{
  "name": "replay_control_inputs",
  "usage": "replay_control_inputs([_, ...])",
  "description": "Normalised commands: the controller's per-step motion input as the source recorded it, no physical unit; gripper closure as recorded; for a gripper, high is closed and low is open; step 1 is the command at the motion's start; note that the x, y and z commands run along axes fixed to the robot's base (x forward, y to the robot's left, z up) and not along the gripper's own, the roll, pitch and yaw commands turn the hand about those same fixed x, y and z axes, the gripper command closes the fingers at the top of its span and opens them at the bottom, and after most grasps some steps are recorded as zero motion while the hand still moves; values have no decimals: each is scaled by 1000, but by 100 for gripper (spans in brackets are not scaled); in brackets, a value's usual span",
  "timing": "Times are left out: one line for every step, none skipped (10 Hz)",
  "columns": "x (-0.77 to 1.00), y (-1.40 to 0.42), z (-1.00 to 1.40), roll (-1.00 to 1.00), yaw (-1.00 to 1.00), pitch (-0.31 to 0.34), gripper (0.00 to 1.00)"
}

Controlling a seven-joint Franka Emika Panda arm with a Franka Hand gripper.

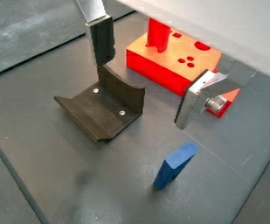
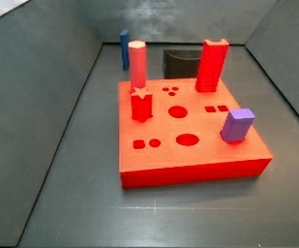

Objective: Pick up the square-circle object. Move up. Rotate the square-circle object. Move to above the board. Insert the square-circle object.
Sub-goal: Pick up the square-circle object.

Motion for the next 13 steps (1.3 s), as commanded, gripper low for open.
replay_control_inputs([-414,0,-131,0,-9,-57,0])
replay_control_inputs([-454,0,-471,-84,-240,0,0])
replay_control_inputs([-354,0,-634,-127,-277,54,0])
replay_control_inputs([-291,46,-749,-147,-223,74,0])
replay_control_inputs([0,40,-646,-209,-129,36,0])
replay_control_inputs([0,0,-643,-159,-71,9,0])
replay_control_inputs([-46,-91,-729,-117,-6,0,0])
replay_control_inputs([-86,-97,-720,-130,-9,0,0])
replay_control_inputs([-40,-91,-734,-141,-31,0,0])
replay_control_inputs([-3,-60,-686,-160,-74,6,0])
replay_control_inputs([-26,-6,-626,-174,-151,21,0])
replay_control_inputs([-34,0,-546,-184,-277,41,0])
replay_control_inputs([-351,-69,-289,-163,-443,-10,0])
